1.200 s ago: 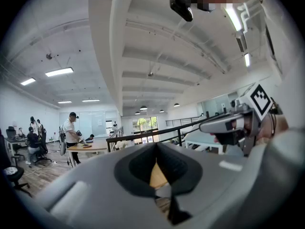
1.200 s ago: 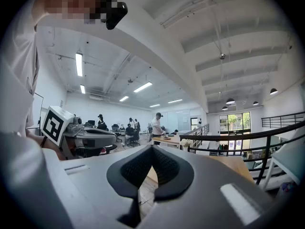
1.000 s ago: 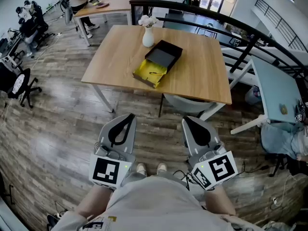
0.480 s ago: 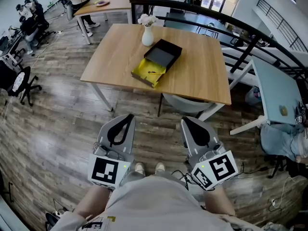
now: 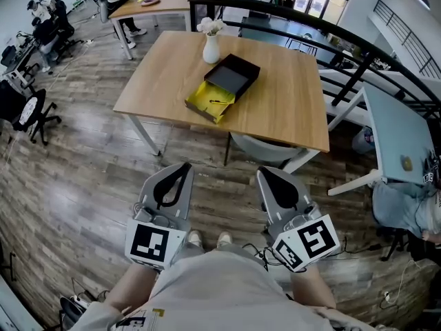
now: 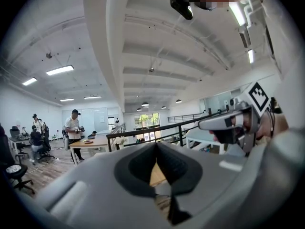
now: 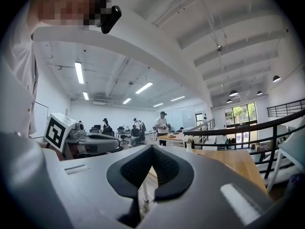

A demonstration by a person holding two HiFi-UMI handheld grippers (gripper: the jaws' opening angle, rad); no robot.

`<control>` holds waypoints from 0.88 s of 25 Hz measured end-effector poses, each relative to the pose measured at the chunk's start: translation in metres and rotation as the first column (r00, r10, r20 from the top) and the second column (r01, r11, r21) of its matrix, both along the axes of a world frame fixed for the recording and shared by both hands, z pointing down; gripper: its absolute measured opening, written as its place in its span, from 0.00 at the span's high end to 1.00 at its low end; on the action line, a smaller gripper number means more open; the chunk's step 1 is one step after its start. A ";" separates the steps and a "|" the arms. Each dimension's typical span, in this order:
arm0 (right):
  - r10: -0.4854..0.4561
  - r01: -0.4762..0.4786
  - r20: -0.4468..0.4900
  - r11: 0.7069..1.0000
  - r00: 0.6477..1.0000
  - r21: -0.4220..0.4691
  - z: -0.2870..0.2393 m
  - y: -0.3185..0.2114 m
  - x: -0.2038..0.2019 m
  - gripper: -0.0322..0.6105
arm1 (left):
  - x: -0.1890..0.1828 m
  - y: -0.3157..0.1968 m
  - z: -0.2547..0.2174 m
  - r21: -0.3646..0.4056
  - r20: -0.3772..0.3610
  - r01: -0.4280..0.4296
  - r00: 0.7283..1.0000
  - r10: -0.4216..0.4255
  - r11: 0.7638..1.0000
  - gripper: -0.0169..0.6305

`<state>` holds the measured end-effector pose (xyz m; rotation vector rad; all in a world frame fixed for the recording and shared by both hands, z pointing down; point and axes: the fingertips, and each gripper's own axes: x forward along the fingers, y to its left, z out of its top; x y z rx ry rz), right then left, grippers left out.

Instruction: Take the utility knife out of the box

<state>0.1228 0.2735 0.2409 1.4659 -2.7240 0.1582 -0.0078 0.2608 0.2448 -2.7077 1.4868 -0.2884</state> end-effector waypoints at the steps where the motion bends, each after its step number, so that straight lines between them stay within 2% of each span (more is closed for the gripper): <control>1: -0.003 0.003 -0.005 1.000 1.000 0.000 0.002 0.000 0.003 0.95 | 0.003 0.001 0.001 -0.001 0.002 0.003 1.000 -0.003 1.000 0.97; 7: -0.020 0.020 0.009 1.000 1.000 0.003 0.005 -0.001 0.022 0.95 | 0.022 0.002 0.006 -0.003 0.011 0.018 1.000 -0.018 1.000 0.97; 12: -0.025 0.025 0.040 1.000 0.999 0.010 0.002 0.002 0.041 0.95 | 0.043 0.005 0.004 0.003 0.012 0.004 1.000 -0.005 1.000 0.97; 17: -0.018 0.018 0.033 1.000 0.999 0.017 0.007 0.002 0.058 0.95 | 0.060 0.003 -0.001 0.025 0.013 -0.005 1.000 0.005 1.000 0.97; 22: -0.033 0.033 0.028 0.999 0.999 0.022 0.008 -0.001 0.058 0.95 | 0.059 0.002 0.000 0.016 0.014 0.010 1.000 -0.010 1.000 0.97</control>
